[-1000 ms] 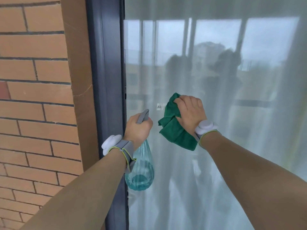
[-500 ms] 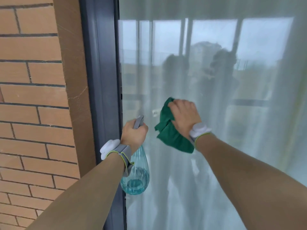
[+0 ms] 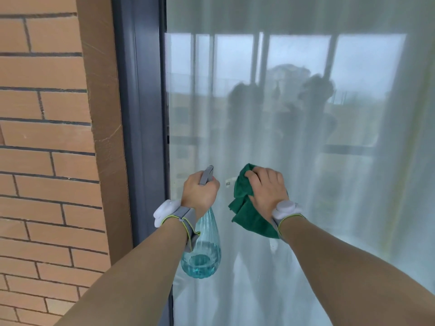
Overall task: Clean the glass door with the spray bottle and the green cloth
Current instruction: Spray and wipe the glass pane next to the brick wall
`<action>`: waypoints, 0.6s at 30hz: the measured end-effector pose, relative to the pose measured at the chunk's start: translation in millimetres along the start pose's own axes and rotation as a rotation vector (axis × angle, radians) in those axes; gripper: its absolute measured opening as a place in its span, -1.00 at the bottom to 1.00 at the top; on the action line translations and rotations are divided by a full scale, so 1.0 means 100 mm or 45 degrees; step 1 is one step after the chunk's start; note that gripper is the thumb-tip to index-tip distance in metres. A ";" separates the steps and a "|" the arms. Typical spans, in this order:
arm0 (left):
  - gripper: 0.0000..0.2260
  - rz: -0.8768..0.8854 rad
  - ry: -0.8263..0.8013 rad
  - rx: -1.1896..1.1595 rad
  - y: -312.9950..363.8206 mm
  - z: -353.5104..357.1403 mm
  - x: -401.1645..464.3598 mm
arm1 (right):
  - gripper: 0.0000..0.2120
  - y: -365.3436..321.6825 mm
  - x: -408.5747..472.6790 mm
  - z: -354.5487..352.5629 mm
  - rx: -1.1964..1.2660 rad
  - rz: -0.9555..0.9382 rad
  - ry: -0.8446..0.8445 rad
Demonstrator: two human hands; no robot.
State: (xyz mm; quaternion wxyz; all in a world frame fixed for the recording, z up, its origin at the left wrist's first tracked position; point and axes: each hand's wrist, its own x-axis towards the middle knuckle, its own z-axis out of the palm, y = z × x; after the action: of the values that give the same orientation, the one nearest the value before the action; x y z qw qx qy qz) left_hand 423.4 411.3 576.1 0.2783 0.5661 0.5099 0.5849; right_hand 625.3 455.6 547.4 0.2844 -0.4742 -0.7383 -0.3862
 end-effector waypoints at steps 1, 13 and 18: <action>-0.84 0.008 -0.001 0.011 0.02 -0.01 0.02 | -0.35 -0.01 0.04 0.00 -0.001 -0.006 0.001; -0.86 0.115 0.077 0.077 0.15 -0.48 0.26 | -0.42 -0.60 0.69 0.07 0.116 -0.206 0.101; -0.85 0.125 0.087 0.098 0.14 -0.57 0.32 | -0.41 -0.48 0.71 0.06 0.101 -0.297 0.128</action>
State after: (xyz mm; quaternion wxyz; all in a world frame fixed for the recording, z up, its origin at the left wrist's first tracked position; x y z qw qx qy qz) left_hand 366.4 419.9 610.2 0.2096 0.5804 0.5128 0.5968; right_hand 553.1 482.8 586.0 0.2926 -0.3535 -0.7880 -0.4104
